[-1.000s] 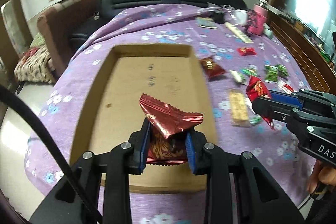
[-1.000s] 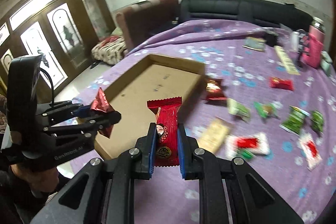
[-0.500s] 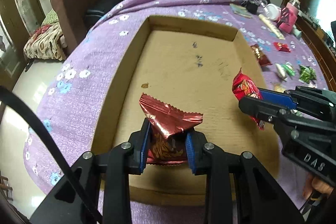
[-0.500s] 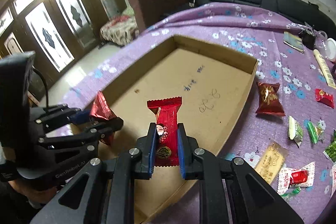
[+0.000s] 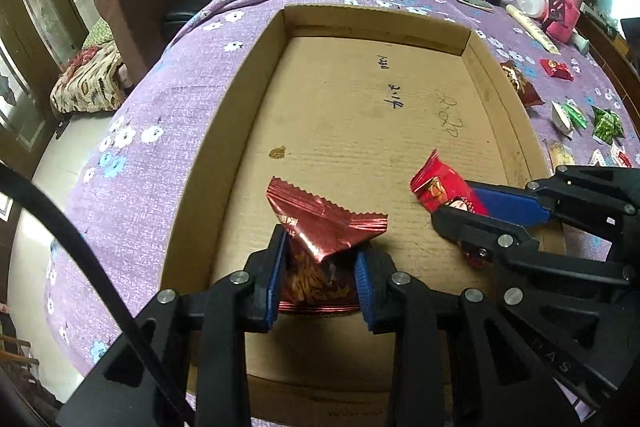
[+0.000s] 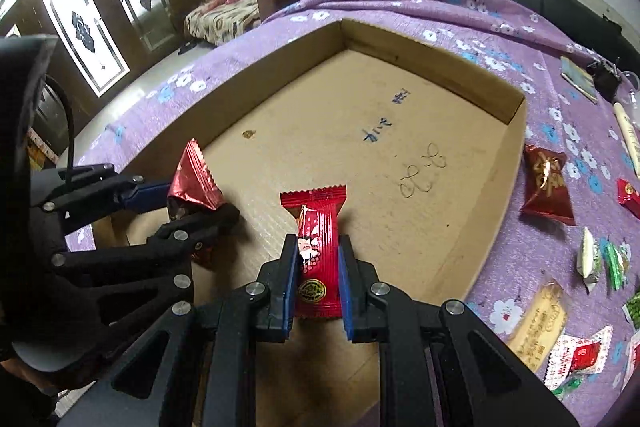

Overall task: Organize snacks
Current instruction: 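Carry both red candies over the cardboard box and open both tools to drop them, then grasp the cream biscuit packet with the left tool while the right tool grasps a white-red sachet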

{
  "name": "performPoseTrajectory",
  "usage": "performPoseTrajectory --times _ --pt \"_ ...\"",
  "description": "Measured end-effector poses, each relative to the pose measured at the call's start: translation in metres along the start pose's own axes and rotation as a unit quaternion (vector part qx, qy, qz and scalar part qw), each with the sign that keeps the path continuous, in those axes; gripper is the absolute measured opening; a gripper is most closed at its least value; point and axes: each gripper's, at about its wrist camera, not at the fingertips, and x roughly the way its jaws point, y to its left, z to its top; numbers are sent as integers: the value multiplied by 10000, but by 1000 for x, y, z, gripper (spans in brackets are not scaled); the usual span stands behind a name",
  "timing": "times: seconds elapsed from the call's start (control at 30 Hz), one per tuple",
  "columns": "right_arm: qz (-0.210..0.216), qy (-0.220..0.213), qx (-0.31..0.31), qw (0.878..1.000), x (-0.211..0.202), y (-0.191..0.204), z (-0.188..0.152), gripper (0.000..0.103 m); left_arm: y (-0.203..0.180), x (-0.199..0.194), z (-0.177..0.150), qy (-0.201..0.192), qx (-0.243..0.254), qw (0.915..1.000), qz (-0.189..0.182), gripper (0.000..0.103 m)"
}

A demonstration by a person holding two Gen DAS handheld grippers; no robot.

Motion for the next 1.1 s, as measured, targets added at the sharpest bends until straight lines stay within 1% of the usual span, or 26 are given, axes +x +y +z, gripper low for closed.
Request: performPoseTrajectory --times 0.07,0.13,0.17,0.2,0.23,0.27,0.3,0.33,0.37,0.43,0.53,0.6,0.67,0.8,0.87,1.0,1.1 --pt "6 -11 22 10000 -1 0 0 18 0 0 0 2 6 10000 21 36" --pt "7 -16 39 10000 -2 -1 0 18 1 0 0 23 -23 10000 66 41" --pt "18 -34 54 10000 -4 -2 -1 18 3 -1 0 32 -58 10000 51 41" --pt "9 -56 82 10000 -5 -4 -1 18 5 -2 0 45 -103 9999 31 44" --pt "21 -78 105 9999 -6 -4 -1 18 6 -3 0 48 -134 9999 31 52" --pt "91 -115 134 9998 -10 -5 -2 18 8 -6 0 28 -162 9999 31 58" --pt "192 -162 182 9995 -14 -7 -3 19 9 -11 1 -43 -181 9998 39 68" --pt "263 -205 223 9992 -17 -8 -3 20 10 -14 1 -92 -189 9998 66 73" --pt "313 -260 260 9988 -21 -9 -3 24 10 -20 1 -173 -196 9996 116 75" --pt "374 -372 320 9981 -31 -11 -4 32 10 -29 2 -272 -184 9993 155 75" --pt "453 -595 421 9963 -50 -16 -6 34 9 -42 2 -434 -166 9987 222 76" --pt "449 -835 572 9938 -70 -23 -11 37 7 -50 2 -524 -152 9982 257 77" --pt "427 -1065 643 9913 -88 -30 -18 45 3 -58 3 -607 -145 9978 243 77" --pt "189 -1399 897 9859 -122 -50 -37 49 -7 -69 6 -734 -113 9971 189 79" --pt "-70 -1517 1120 9820 -137 -67 -54 55 -16 -73 8 -784 -91 9968 151 80" --pt "-399 -1532 1521 9756 -152 -98 -79 56 -38 -74 12 -768 27 9970 -32 81" --pt "-729 -1549 1864 9674 -160 -122 -102 56 -58 -75 12 -738 261 9968 -143 81"
